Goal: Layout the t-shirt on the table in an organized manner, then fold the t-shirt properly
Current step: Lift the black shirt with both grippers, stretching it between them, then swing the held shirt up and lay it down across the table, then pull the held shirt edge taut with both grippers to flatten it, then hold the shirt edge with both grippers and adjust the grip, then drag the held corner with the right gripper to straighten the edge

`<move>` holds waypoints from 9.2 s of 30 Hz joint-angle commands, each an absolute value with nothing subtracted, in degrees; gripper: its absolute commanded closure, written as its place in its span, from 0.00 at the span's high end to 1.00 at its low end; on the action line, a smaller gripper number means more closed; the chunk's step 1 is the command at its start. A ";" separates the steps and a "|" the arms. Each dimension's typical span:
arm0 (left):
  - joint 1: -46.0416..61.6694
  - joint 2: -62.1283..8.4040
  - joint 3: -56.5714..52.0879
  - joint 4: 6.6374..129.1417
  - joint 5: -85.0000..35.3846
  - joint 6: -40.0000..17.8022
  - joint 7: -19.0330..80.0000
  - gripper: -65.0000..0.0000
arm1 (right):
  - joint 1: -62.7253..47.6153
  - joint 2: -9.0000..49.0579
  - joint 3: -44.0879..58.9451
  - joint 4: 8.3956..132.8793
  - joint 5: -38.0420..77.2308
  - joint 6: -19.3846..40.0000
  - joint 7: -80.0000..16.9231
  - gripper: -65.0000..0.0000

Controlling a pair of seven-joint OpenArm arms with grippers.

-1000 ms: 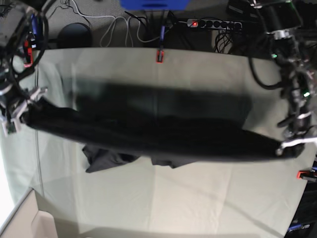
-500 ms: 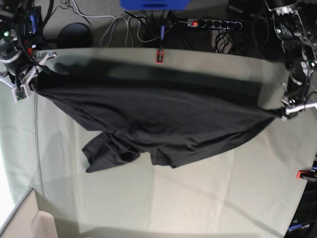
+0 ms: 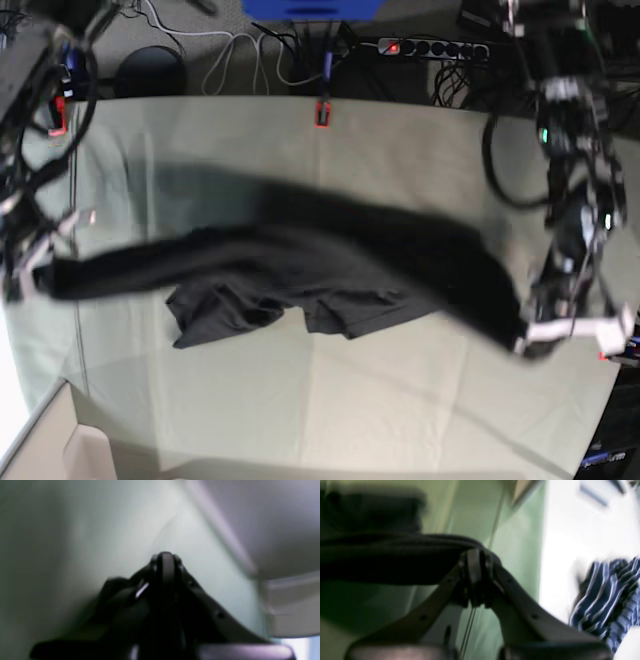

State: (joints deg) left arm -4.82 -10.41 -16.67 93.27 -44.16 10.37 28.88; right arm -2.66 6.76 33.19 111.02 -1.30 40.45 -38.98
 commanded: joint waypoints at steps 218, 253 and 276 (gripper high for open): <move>16.31 -10.68 -42.33 99.74 -44.62 9.89 39.52 0.00 | -24.57 -4.79 33.98 115.82 -0.40 40.00 -46.46 0.00; 16.31 -10.77 -40.31 99.38 -44.26 9.89 39.52 0.00 | -5.41 6.90 23.78 90.77 -0.48 40.00 -46.46 0.00; 15.78 -10.68 -40.13 99.21 -44.26 9.89 39.52 0.00 | -10.07 5.41 37.05 90.77 -0.22 40.00 -49.63 0.59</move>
State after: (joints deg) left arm 16.14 -9.82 -39.94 98.30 -43.99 10.09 40.47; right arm -10.39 4.38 36.77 89.67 -1.04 40.10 -50.78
